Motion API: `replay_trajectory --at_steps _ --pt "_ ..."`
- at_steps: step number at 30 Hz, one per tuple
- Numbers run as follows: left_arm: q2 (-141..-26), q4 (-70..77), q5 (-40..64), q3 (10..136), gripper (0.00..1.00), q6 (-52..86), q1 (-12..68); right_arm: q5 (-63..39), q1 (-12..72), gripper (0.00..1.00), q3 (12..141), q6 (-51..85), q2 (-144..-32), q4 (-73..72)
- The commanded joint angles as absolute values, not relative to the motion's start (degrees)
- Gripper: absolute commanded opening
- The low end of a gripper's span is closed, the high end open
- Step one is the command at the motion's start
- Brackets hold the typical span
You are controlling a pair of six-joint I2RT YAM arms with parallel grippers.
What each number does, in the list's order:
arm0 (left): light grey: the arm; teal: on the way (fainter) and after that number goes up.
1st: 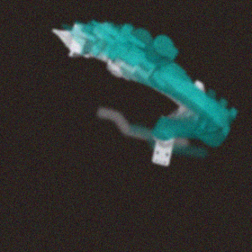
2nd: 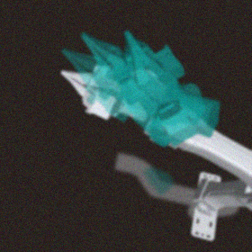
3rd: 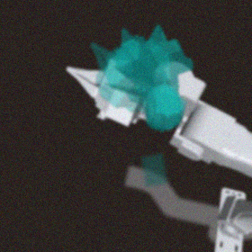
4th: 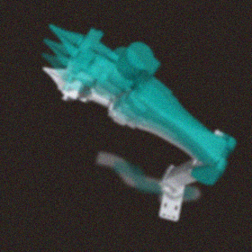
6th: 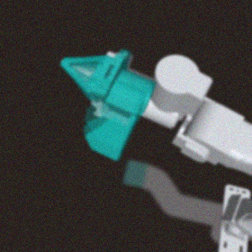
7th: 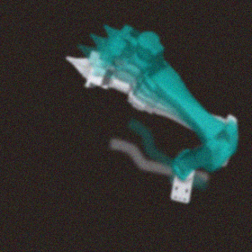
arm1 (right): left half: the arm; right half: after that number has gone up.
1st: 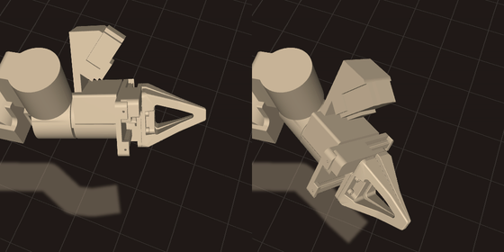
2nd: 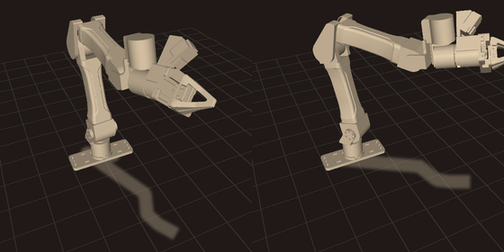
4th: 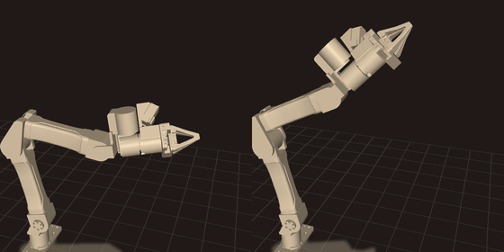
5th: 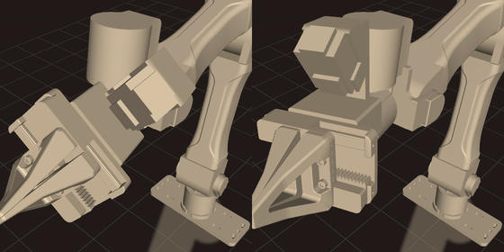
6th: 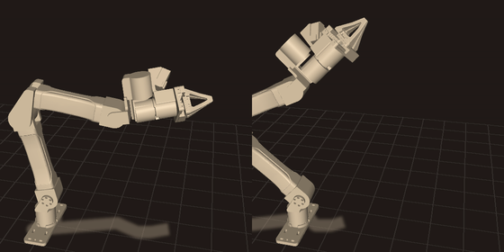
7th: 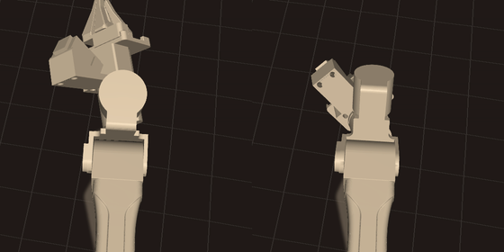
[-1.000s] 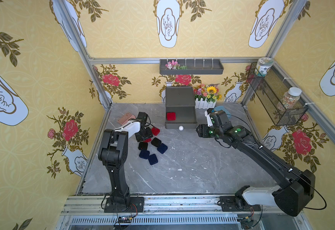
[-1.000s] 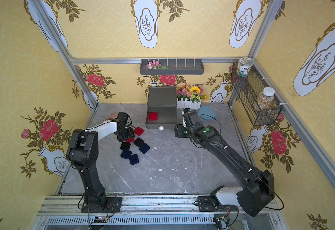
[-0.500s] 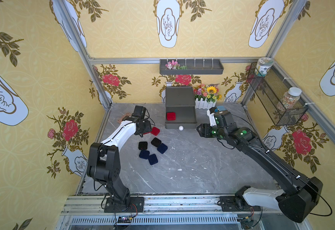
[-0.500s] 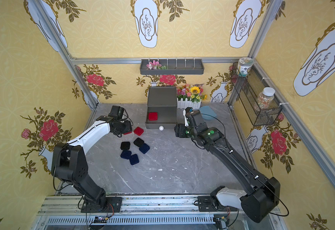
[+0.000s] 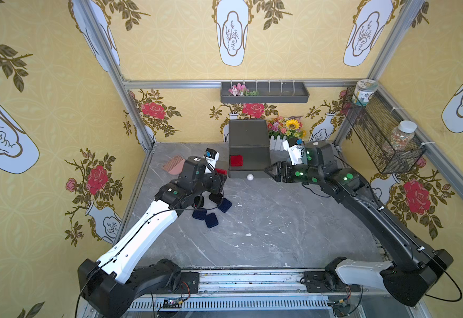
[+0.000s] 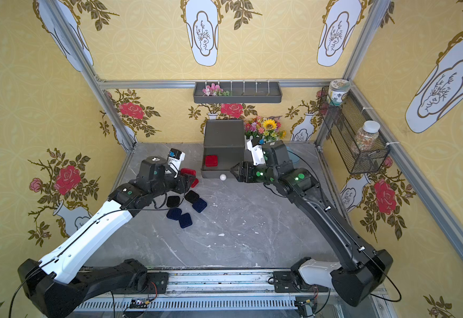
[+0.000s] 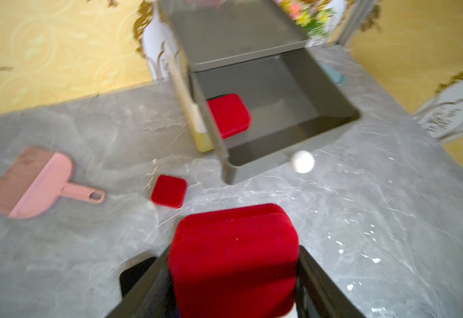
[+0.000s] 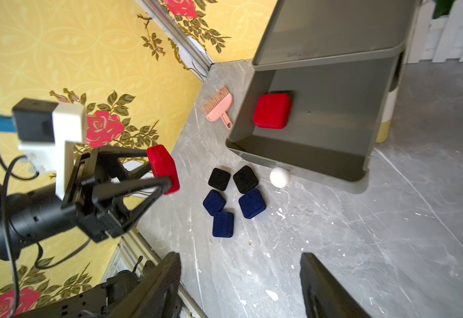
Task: Place the brooch boxes into the drawer by color
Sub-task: Pick up the brooch box from the center of the board, then place the brooch box in the drawer.
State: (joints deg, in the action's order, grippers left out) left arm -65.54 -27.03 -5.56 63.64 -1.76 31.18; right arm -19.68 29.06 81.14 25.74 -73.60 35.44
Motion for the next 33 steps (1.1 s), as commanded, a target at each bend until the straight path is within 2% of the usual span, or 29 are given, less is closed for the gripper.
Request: replay_trajectory --at_steps 1,4,11,22,24,31,33 --pt "-62.02 -19.25 -4.35 60.94 0.55 -8.41 35.86 -21.39 32.43 0.72 86.24 25.23 -77.29 37.8" --pt "-60.56 -17.92 -6.07 59.92 0.55 -9.89 39.56 -19.16 36.65 0.73 92.7 23.37 -81.88 41.27" --pt "-59.03 -17.41 -9.44 58.28 0.55 -10.83 45.09 -18.37 40.46 0.71 100.67 22.5 -88.86 44.91" --pt "-59.06 -17.57 -9.6 58.49 0.55 -11.12 45.7 -18.46 44.41 0.63 101.29 21.53 -92.08 46.05" --pt "-59.0 -17.67 -9.55 58.54 0.55 -11.16 45.7 -18.72 44.6 0.58 101.26 21.41 -92.58 46.05" --pt "-58.7 -17.58 -9.84 58.45 0.56 -11.16 45.7 -20.14 44.99 0.23 101.4 21.42 -93.22 45.22" --pt "-58.73 -17.58 -9.94 58.45 0.59 -11.16 45.7 -19.39 45.0 0.15 100.55 21.6 -92.62 44.19"
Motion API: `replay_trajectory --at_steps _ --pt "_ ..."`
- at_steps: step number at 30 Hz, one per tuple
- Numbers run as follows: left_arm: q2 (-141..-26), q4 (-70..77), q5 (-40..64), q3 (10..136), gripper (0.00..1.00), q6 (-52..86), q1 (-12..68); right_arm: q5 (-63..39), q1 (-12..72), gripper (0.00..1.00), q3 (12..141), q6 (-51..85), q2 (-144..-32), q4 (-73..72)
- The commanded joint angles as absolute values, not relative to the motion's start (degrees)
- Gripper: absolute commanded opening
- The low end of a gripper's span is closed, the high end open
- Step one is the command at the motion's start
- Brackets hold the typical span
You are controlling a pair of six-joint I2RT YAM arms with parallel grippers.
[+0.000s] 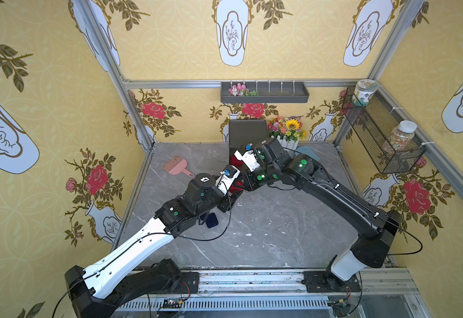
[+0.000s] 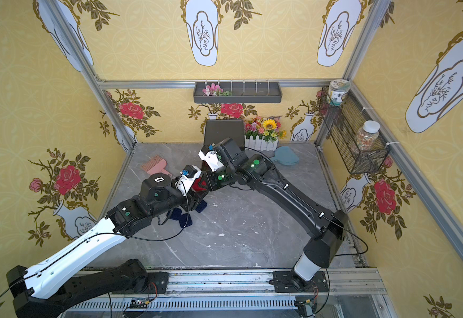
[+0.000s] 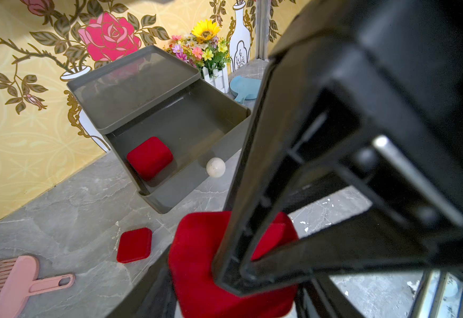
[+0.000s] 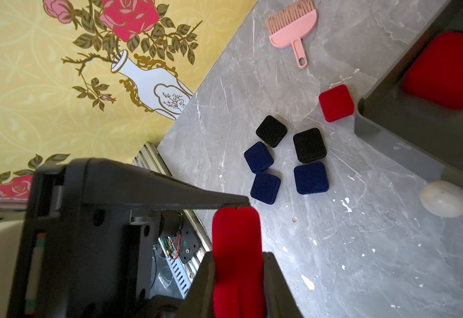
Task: Place the brooch boxes into the drawer by color
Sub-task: Place the brooch box in the drawer.
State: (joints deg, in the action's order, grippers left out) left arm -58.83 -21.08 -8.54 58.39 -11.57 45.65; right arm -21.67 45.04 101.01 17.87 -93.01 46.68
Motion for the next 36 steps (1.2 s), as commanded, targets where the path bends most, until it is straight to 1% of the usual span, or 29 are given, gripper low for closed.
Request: replay_trajectory --at_steps 1,4,5,6,7,10,13,14,18,22,24,30,36 --pt "-58.8 -17.58 -10.08 58.41 0.64 -11.11 45.7 -19.04 45.0 0.13 100.1 21.74 -92.23 43.5" --pt "-58.89 -17.28 -9.91 58.4 0.72 -11.07 45.7 -18.33 44.93 0.1 99.24 21.99 -91.41 42.31" --pt "-58.79 -16.81 -9.99 58.21 0.79 -10.88 45.75 -17.68 44.9 0.09 99.06 22.1 -91.16 41.9" --pt "-58.7 -16.47 -10.03 58.1 0.91 -10.75 45.7 -16.85 44.82 0.09 98.74 22.21 -90.86 41.48" --pt "-58.56 -15.99 -10.57 58.01 1.0 -10.32 45.7 -15.95 44.67 0.08 98.34 22.29 -90.46 40.79" --pt "-57.72 -14.5 -12.83 57.38 1.0 -8.72 45.7 -14.71 42.36 0.07 96.41 23.64 -88.62 37.41" --pt "-56.01 -10.87 -17.22 55.15 1.0 -7.57 45.05 -13.41 38.29 0.07 92.16 26.04 -86.03 30.93" --pt "-55.84 -9.77 -17.57 54.57 1.0 -6.49 43.61 -12.57 37.11 0.07 90.37 27.04 -85.14 28.68" --pt "-57.82 -10.75 -13.64 55.34 1.0 3.03 32.57 -10.07 32.2 0.07 84.34 30.06 -84.05 20.05" --pt "-60.43 -12.66 -14.21 55.93 1.0 9.32 24.13 -9.83 28.57 0.07 84.52 30.2 -88.3 17.3" --pt "-61.07 -13.33 -13.73 56.07 1.0 10.54 21.82 -10.01 27.47 0.06 85.45 30.56 -90.92 16.3" --pt "-61.41 -13.19 -13.36 55.65 1.0 10.93 20.3 -10.87 26.24 0.05 88.02 32.53 -98.68 12.1" --pt "-62.05 -13.36 -13.57 55.55 1.0 10.76 20.13 -11.04 26.87 0.04 91.72 33.79 -105.26 12.0"
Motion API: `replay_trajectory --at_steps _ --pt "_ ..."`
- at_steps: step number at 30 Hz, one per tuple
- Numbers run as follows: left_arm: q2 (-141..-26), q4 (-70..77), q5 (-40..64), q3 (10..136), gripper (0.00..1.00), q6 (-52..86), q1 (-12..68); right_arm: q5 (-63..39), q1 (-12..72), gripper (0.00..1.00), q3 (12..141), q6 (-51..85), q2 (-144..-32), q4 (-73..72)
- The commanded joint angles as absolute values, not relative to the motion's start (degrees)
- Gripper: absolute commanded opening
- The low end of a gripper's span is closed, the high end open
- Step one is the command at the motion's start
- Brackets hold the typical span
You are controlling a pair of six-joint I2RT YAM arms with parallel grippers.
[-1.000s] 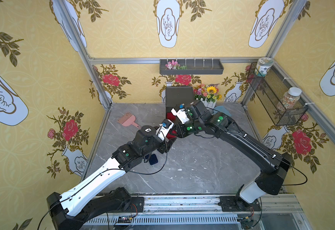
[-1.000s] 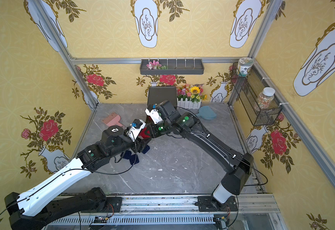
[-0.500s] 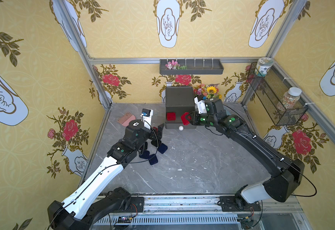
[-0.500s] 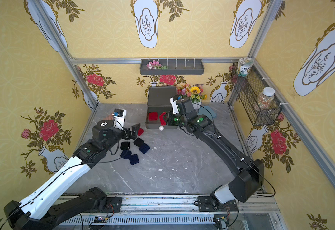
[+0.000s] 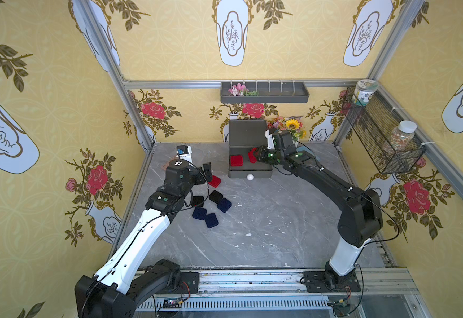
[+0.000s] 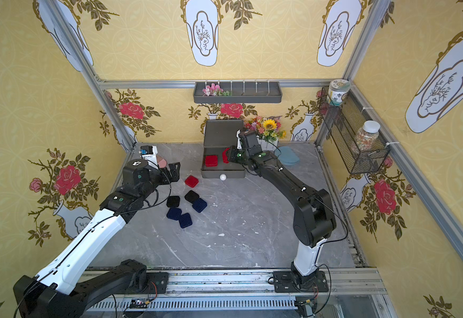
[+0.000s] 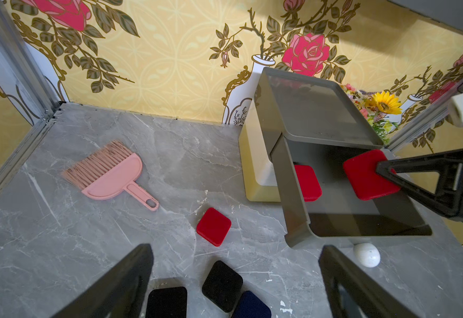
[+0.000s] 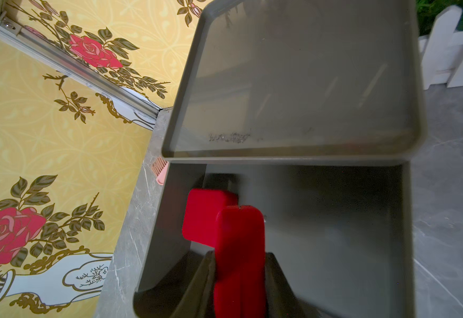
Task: Place the brooch boxes into the drawer by color
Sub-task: Place the brooch box in the drawer.
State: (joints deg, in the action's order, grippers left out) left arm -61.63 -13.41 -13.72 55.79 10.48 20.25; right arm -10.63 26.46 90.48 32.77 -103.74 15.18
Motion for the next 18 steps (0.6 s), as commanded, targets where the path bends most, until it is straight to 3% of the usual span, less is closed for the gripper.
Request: replay_trajectory --at_steps 1,5,12,14,18 --pt "-62.21 -13.36 -13.61 55.55 1.0 10.81 20.06 -10.77 26.98 0.04 92.14 33.79 -106.07 12.19" --pt "-62.45 -13.34 -13.45 55.46 1.0 10.56 20.05 -10.36 27.4 0.07 93.21 33.96 -108.48 13.09" --pt "-62.84 -13.18 -13.01 55.35 1.0 10.22 19.96 -8.09 27.95 0.21 96.89 31.85 -112.29 17.38" --pt "-62.84 -13.1 -13.0 55.31 1.0 10.15 20.0 -6.53 27.96 0.3 97.36 31.13 -112.59 18.74" --pt "-62.93 -12.92 -12.9 55.37 1.0 10.06 19.96 -3.78 28.15 0.58 98.16 29.6 -112.59 21.35"
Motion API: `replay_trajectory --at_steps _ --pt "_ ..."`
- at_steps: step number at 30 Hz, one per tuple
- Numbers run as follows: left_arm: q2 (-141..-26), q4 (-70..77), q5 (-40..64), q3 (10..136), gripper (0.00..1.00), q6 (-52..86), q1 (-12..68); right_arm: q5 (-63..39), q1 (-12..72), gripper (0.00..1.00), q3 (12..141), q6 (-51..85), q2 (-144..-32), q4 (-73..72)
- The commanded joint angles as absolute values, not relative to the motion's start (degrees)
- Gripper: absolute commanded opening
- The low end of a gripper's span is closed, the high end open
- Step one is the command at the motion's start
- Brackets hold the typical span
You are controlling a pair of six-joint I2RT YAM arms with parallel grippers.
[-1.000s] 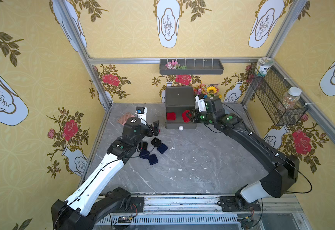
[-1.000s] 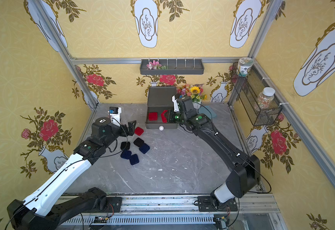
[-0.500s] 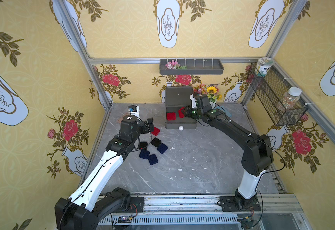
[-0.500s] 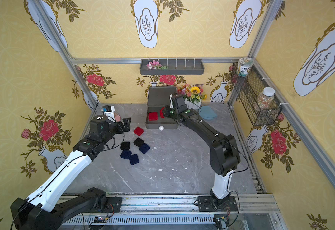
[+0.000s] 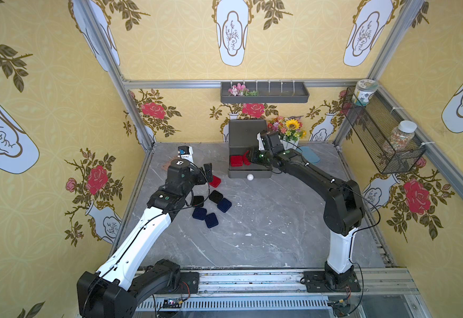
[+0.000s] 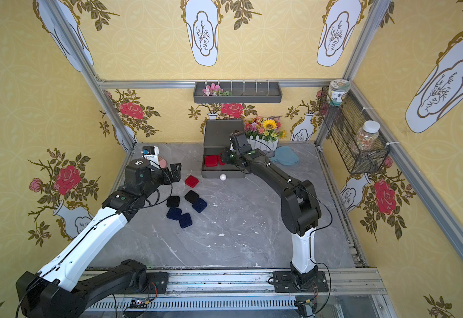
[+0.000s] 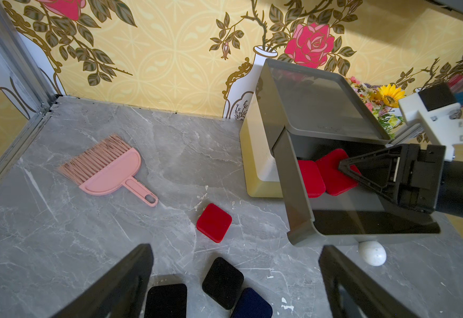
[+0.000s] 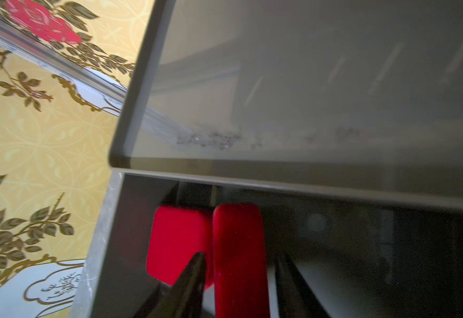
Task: Place the brooch boxes into the drawer by color
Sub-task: Place the brooch box in the drawer, then adjust the brooch box in the drawer.
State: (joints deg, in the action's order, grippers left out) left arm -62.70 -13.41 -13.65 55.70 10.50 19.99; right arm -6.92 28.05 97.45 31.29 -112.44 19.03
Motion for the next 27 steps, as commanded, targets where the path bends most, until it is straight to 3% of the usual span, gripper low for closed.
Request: replay_trajectory --at_steps 1,9,14,16,18,20,27 --pt "-63.01 -12.92 -12.76 55.37 1.0 9.94 19.95 -3.08 28.22 0.65 98.47 29.16 -112.5 22.05" --pt "-63.71 -12.96 -13.57 55.52 1.0 10.45 19.86 0.97 29.22 0.73 100.77 25.41 -110.89 25.82" --pt "-64.98 -14.6 -14.25 56.32 1.0 11.57 18.9 4.37 30.18 0.69 102.61 22.81 -109.54 28.51" --pt "-65.38 -15.1 -14.73 56.68 1.0 12.04 18.4 5.53 30.32 0.5 103.01 21.78 -109.29 29.61" --pt "-65.65 -15.36 -14.55 56.84 1.0 12.38 17.94 5.96 30.32 0.17 103.08 20.67 -109.33 30.12" --pt "-65.65 -15.47 -14.57 56.84 1.0 12.63 17.63 6.54 30.32 0.0 103.34 19.65 -109.83 30.88" --pt "-69.6 -19.67 -12.98 58.82 1.0 17.48 12.59 9.65 30.31 0.0 106.7 18.5 -114.43 35.45"
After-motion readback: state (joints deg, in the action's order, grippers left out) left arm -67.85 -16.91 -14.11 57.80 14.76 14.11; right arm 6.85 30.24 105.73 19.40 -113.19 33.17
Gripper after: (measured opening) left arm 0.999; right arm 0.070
